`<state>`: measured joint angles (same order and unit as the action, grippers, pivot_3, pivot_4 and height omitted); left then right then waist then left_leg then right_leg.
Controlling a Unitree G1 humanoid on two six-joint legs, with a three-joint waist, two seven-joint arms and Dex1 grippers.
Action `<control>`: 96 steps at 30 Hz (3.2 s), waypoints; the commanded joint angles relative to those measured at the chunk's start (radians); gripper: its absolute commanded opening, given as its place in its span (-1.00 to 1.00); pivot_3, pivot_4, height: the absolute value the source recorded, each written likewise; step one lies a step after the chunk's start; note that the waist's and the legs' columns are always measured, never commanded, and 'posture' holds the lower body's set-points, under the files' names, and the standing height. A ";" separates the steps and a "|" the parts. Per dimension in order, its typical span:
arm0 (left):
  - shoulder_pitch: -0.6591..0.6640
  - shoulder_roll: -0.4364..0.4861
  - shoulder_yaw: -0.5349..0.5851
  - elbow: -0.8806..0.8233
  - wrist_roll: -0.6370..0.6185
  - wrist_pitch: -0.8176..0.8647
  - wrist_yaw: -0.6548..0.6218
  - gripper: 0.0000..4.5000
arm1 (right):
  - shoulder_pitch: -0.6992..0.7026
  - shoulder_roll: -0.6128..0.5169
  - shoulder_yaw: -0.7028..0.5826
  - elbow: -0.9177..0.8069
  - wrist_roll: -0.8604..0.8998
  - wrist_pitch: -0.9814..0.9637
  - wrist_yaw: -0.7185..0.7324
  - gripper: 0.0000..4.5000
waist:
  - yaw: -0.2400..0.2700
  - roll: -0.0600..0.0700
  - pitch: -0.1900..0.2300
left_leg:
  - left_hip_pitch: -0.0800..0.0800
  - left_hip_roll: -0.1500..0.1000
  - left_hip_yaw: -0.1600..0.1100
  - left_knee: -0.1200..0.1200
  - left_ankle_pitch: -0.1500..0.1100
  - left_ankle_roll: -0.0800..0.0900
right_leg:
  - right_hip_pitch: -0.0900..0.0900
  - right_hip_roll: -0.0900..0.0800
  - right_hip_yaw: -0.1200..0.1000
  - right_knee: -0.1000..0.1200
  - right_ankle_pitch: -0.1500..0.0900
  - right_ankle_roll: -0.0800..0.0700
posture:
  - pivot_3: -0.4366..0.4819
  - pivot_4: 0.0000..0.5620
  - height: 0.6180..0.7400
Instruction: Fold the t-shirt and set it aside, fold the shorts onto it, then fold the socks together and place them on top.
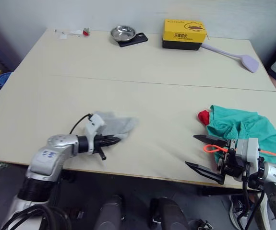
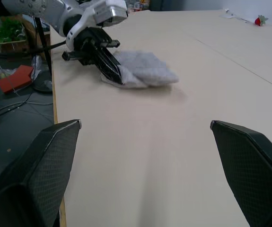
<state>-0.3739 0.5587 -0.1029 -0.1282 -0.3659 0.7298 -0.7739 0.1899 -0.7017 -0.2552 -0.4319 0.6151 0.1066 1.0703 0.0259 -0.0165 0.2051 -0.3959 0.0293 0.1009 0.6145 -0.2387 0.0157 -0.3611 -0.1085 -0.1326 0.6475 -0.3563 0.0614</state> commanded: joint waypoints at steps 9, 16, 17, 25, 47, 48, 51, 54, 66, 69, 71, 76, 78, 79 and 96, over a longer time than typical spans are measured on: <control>-0.012 -0.102 0.028 -0.035 -0.087 -0.054 -0.054 0.24 | 0.035 -0.008 -0.026 -0.080 -0.006 0.029 -0.064 1.00 | -0.002 0.000 0.000 | -0.001 0.000 0.000 0.001 0.000 0.000 | 0.000 0.000 0.000 -0.002 0.001 0.001 | -0.05 -0.47 1.00; 0.051 0.100 0.208 -0.031 -0.236 -0.126 -0.335 0.66 | -0.017 -0.004 0.003 -0.131 0.094 0.227 -0.199 1.00 | -0.004 0.000 0.001 | -0.001 0.001 0.000 0.001 -0.001 -0.001 | -0.001 0.000 0.000 -0.001 0.001 -0.001 | -0.05 -0.47 1.00; 0.043 0.135 0.219 -0.004 -0.236 -0.111 -0.351 0.66 | -0.026 -0.005 0.010 -0.145 0.125 0.279 -0.228 1.00 | -0.003 0.000 0.001 | -0.001 0.001 0.000 0.001 -0.001 -0.001 | -0.001 0.000 0.000 -0.001 0.001 -0.001 | -0.05 -0.47 1.00; -0.220 0.178 0.162 0.511 0.034 -0.404 -0.285 0.98 | -0.250 0.059 0.222 -0.196 0.272 0.716 -0.575 1.00 | 0.001 0.000 0.001 | -0.012 0.000 -0.002 0.001 0.000 -0.001 | -0.010 -0.001 0.000 -0.002 0.004 -0.003 | -0.05 -0.47 1.00; -0.655 0.012 0.066 1.256 0.294 -0.636 -0.292 0.13 | -0.549 0.396 0.589 0.146 -0.121 0.809 -0.742 1.00 | -0.061 -0.010 -0.003 | -0.023 0.002 0.005 0.016 0.005 0.009 | -0.023 0.000 0.004 0.009 0.012 0.002 | -0.05 -0.47 1.00; -0.653 0.009 0.071 1.260 0.291 -0.631 -0.294 -0.02 | -0.558 0.412 0.588 0.168 -0.137 0.798 -0.746 0.92 | -0.061 -0.011 -0.003 | -0.023 0.002 0.005 0.016 0.005 0.009 | -0.023 0.000 0.004 0.009 0.012 0.002 | -0.05 -0.47 1.00; -0.644 0.001 0.085 1.263 0.286 -0.616 -0.286 -0.45 | -0.575 0.445 0.583 0.219 -0.182 0.757 -0.752 0.58 | -0.060 -0.011 -0.004 | -0.023 0.001 0.006 0.017 0.005 0.009 | -0.024 0.000 0.004 0.010 0.012 0.002 | -0.05 -0.47 1.00; -0.632 -0.004 0.091 1.258 0.291 -0.609 -0.276 -0.91 | -0.585 0.461 0.582 0.242 -0.209 0.740 -0.737 0.08 | -0.060 -0.012 -0.004 | -0.023 0.001 0.005 0.017 0.005 0.009 | -0.024 0.000 0.004 0.010 0.012 0.002 | -0.05 -0.47 1.00; -0.287 -0.003 0.198 0.591 0.115 -0.215 -0.208 -1.00 | -0.628 0.327 0.529 0.207 -0.231 0.712 -0.555 -0.99 | -0.057 -0.012 -0.004 | -0.026 0.001 0.011 0.016 0.007 0.005 | -0.029 -0.001 0.011 0.012 0.012 0.002 | -0.05 -0.47 1.00; -0.127 0.012 0.227 0.279 0.041 -0.061 -0.158 -1.00 | -0.655 0.257 0.514 0.212 -0.208 0.711 -0.459 -0.99 | -0.056 -0.012 -0.004 | -0.026 0.000 0.013 0.016 0.007 0.006 | -0.030 -0.002 0.014 0.011 0.013 0.003 | -0.05 -0.47 1.00; -0.048 0.039 0.241 0.143 0.014 0.007 -0.140 -1.00 | -0.674 0.214 0.507 0.227 -0.194 0.726 -0.403 -0.99 | -0.054 -0.012 -0.004 | -0.026 0.000 0.013 0.016 0.007 0.006 | -0.030 -0.002 0.014 0.011 0.013 0.003 | -0.05 -0.47 1.00; 0.074 0.066 0.303 -0.041 -0.038 0.103 -0.066 -1.00 | -0.702 0.116 0.544 0.275 -0.214 0.716 -0.257 -0.99 | -0.052 -0.012 -0.004 | -0.025 0.001 0.013 0.015 0.005 0.009 | -0.030 -0.002 0.014 0.011 0.013 0.003 | -0.05 -0.47 1.00; 0.109 0.066 0.321 -0.074 -0.053 0.110 -0.050 -1.00 | -0.707 0.109 0.545 0.289 -0.212 0.724 -0.229 -0.99 | -0.052 -0.012 -0.004 | -0.025 0.001 0.013 0.015 0.005 0.009 | -0.030 -0.002 0.014 0.011 0.013 0.003 | -0.05 -0.47 1.00; 0.119 0.067 0.325 -0.084 -0.058 0.110 -0.044 -1.00 | -0.709 0.109 0.544 0.294 -0.213 0.726 -0.221 -0.99 | -0.052 -0.012 -0.004 | -0.025 0.001 0.013 0.015 0.005 0.009 | -0.030 -0.002 0.014 0.011 0.013 0.003 | -0.05 -0.47 1.00; 0.307 0.172 0.515 -0.129 -0.274 0.194 -0.102 0.63 | -0.803 0.010 0.405 0.300 -0.049 0.962 -0.056 0.95 | -0.051 -0.011 -0.004 | -0.026 0.001 0.013 0.014 0.003 0.010 | -0.031 -0.004 0.014 0.009 0.013 0.002 | -0.05 -0.47 1.00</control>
<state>-0.0791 0.6953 0.3570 -0.2276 -0.5680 0.8784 -0.8274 -0.5829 -0.6860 0.2034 -0.0950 0.5012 0.9915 1.0046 -0.0249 -0.0276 0.2015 -0.4217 0.0301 0.1134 0.6284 -0.2353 0.0252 -0.3923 -0.1120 -0.1187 0.6566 -0.3433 0.0634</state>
